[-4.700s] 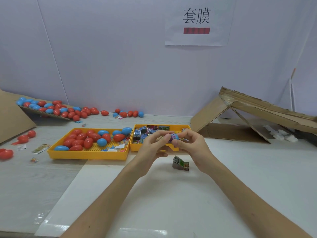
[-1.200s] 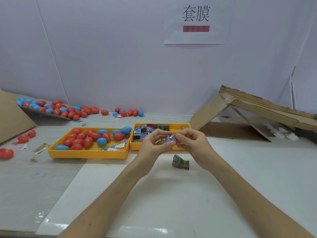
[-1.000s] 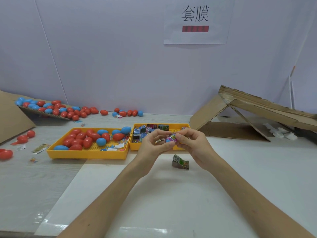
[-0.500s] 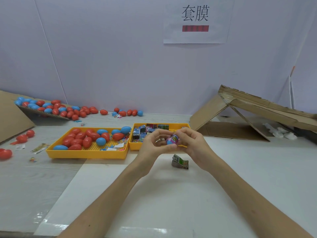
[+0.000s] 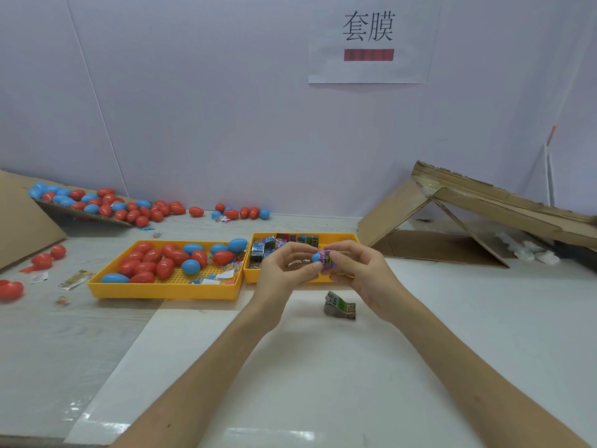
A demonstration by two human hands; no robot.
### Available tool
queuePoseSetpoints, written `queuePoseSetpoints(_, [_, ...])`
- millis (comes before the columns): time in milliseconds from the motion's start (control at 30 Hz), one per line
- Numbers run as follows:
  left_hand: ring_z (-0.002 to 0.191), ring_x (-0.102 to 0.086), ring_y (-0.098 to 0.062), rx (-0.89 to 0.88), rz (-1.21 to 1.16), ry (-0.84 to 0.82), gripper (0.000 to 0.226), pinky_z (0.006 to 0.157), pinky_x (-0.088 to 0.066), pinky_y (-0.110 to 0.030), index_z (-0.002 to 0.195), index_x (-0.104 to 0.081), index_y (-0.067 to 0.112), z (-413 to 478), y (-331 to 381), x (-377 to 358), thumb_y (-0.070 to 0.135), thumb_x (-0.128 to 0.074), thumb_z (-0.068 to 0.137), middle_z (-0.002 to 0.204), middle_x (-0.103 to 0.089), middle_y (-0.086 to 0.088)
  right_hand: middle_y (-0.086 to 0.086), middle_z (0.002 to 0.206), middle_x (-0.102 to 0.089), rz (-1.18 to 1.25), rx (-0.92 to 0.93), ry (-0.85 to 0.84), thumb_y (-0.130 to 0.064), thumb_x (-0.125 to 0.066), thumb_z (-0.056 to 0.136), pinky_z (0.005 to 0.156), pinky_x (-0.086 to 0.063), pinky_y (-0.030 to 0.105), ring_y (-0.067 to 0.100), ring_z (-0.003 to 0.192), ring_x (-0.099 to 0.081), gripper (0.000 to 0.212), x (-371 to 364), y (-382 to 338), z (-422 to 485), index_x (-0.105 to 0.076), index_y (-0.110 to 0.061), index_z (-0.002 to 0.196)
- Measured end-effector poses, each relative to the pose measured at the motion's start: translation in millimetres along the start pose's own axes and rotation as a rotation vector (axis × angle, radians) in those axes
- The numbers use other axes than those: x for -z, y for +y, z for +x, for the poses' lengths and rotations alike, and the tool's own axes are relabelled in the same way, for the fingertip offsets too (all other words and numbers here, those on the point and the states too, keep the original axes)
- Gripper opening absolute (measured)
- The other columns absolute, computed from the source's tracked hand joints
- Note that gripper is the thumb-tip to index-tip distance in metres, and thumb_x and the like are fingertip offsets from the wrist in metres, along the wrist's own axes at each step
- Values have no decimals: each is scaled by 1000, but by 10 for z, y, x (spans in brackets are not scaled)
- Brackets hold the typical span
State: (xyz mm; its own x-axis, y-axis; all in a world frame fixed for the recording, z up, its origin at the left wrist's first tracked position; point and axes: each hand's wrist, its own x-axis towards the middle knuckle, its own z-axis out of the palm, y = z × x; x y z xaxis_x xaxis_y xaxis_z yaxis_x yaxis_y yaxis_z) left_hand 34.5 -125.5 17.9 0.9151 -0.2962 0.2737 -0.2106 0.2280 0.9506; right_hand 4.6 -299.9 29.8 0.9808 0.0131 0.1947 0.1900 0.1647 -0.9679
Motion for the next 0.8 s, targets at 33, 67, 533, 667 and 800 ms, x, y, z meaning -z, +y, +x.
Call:
queuePoseSetpoints(33, [104,-70,-27,3,-11,3,18,84,-60,-32,101,-72,14,1,-3,-1,6,-77,86,100,-76,-3,7,102,-76,3,5,8,-27,-73,80,72,-57,24,22,89,-73,29,4,3,3,-74,-13,105])
queuePoseSetpoints(67, [105,-70,-28,6,-26,4,17,85,-60,-33,101,-72,13,1,-6,-2,5,-76,86,99,-76,-3,7,103,-76,9,7,13,-27,-74,79,73,-58,24,23,91,-73,27,11,8,5,-76,-14,103])
queuePoseSetpoints(533, [100,-61,-4,-295,825,-363,22,83,-48,-19,111,-72,27,-66,-200,-37,24,-74,90,109,-68,14,10,103,-75,276,-58,180,-17,-75,77,75,-60,27,26,96,-74,37,223,-154,74,-63,-9,111])
queuePoseSetpoints(667, [98,-59,-5,-324,967,-436,20,82,-46,-18,111,-75,27,-39,-244,-8,24,-73,91,107,-69,11,7,102,-74,124,-214,142,-21,-70,91,68,-57,26,21,85,-74,25,157,-159,132,-65,-13,115])
queuePoseSetpoints(800, [96,-61,-5,-327,977,-423,16,77,-46,-14,106,-77,31,1,-261,7,26,-72,91,105,-69,14,13,101,-72,143,-319,95,-18,-68,95,66,-58,24,18,81,-73,30,106,-243,349,-63,-3,120])
